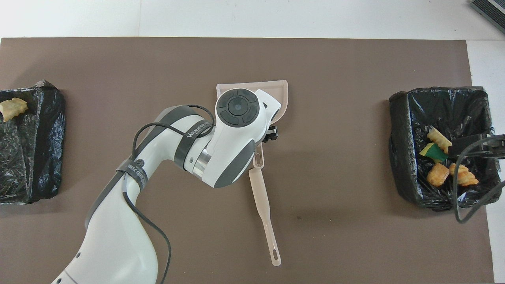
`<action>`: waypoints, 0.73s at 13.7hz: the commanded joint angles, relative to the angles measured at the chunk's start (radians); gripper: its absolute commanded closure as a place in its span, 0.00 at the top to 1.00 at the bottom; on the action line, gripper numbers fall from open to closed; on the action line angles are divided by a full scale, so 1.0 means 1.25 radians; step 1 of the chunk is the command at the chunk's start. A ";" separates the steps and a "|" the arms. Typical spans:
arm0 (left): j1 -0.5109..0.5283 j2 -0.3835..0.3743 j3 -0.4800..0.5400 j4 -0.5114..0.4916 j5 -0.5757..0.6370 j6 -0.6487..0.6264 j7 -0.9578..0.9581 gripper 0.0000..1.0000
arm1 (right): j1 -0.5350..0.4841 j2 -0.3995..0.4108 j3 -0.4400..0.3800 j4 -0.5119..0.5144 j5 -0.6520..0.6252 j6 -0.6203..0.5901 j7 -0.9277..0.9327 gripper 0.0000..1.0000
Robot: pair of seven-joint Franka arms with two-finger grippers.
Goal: Sweep and dump trash in bin
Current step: 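Carry the dustpan to the table center and lower it with the left gripper, then open the left gripper and withdraw it from the dustpan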
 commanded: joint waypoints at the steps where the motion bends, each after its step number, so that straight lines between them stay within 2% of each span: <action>1: 0.058 -0.061 0.002 -0.029 -0.007 -0.044 0.003 1.00 | -0.010 -0.001 0.003 0.002 0.017 -0.005 -0.023 1.00; 5: 0.140 -0.096 0.002 -0.028 -0.007 -0.081 0.042 1.00 | -0.011 -0.001 0.004 0.002 0.017 -0.005 -0.023 1.00; 10: 0.291 -0.170 0.002 -0.028 -0.007 -0.180 0.313 1.00 | -0.010 -0.001 0.003 0.002 0.017 -0.005 -0.024 1.00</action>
